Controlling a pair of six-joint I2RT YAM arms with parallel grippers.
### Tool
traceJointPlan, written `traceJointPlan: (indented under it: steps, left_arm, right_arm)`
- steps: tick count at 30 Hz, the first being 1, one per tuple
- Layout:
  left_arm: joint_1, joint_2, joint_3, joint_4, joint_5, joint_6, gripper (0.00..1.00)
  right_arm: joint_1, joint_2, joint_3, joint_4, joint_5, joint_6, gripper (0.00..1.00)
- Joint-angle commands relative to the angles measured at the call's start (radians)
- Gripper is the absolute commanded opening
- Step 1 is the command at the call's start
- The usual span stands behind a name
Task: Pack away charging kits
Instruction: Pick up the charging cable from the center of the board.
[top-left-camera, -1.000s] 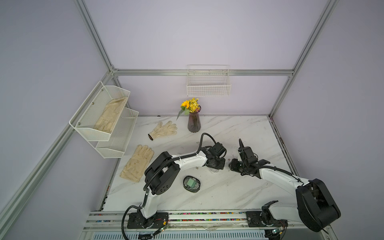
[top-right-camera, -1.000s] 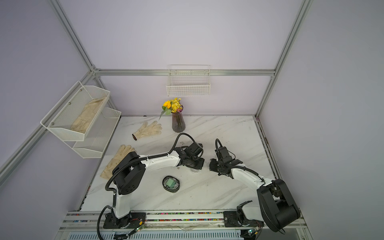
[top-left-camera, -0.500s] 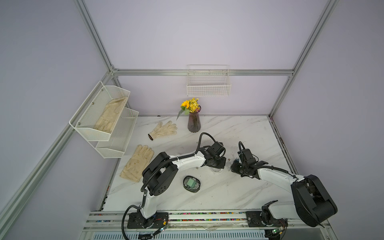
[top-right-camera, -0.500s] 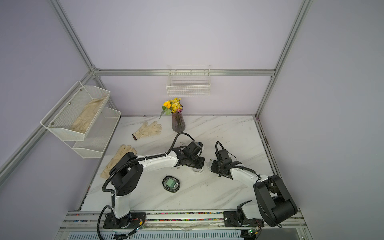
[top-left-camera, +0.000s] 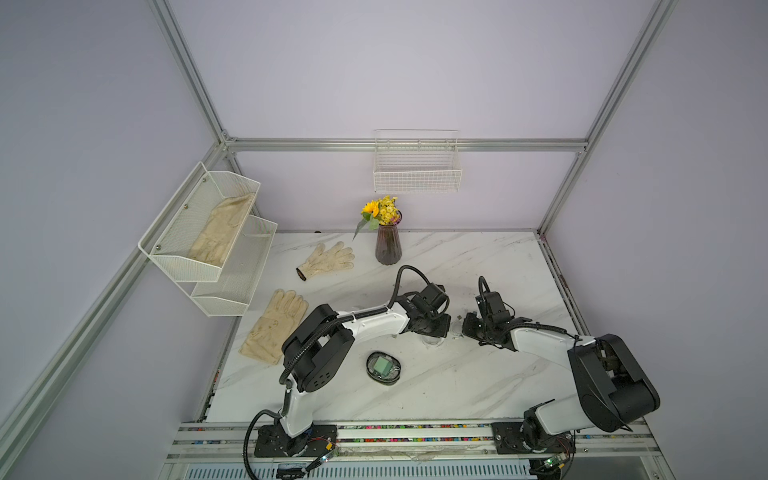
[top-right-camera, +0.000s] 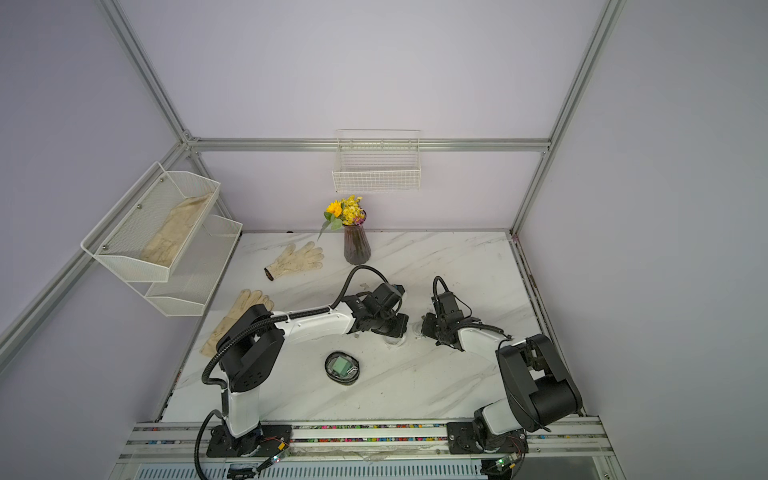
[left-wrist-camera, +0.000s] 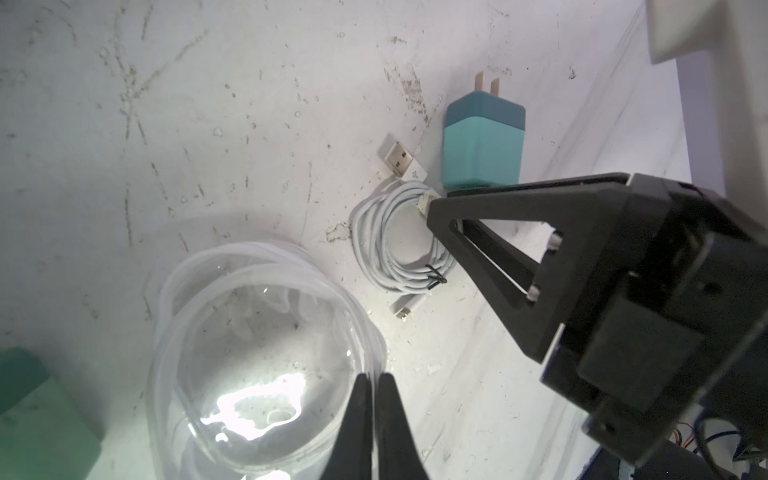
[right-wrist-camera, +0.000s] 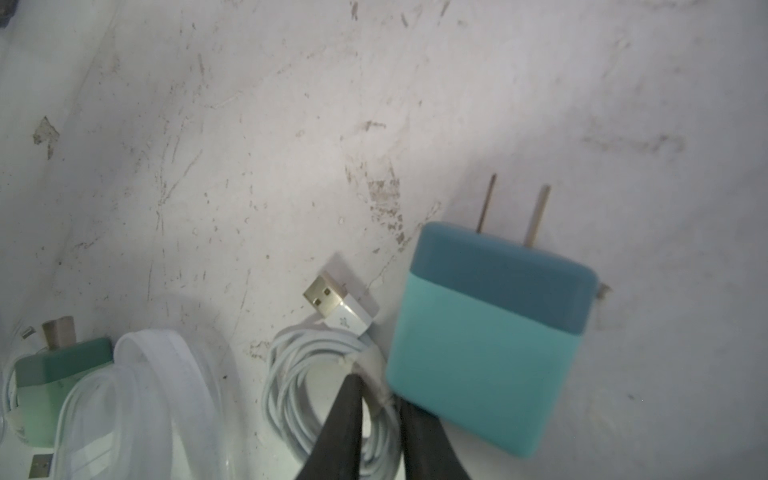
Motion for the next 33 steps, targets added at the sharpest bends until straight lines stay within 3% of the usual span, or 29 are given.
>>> traceJointPlan:
  steps: [1, 5, 15, 28, 33]
  left_arm:
    - [0.012, -0.056, -0.027, 0.023, 0.015, 0.006, 0.00]
    - [0.018, -0.051, -0.022, 0.028, 0.031, 0.012, 0.00]
    - [0.028, -0.056, -0.029, 0.052, 0.064, 0.036, 0.00]
    - [0.065, -0.056, -0.028, 0.091, 0.195, 0.070, 0.00]
    - [0.077, -0.065, -0.054, 0.133, 0.217, 0.037, 0.00]
  right_arm:
    - [-0.002, -0.025, -0.020, -0.052, -0.001, -0.004, 0.18]
    - [-0.002, -0.054, -0.022, -0.069, 0.004, -0.013, 0.00]
    - [-0.001, -0.155, 0.013, -0.126, 0.006, -0.033, 0.00]
    - [0.057, -0.275, 0.073, -0.225, -0.082, -0.044, 0.00]
    - [0.060, -0.244, 0.068, -0.200, -0.103, -0.042, 0.00]
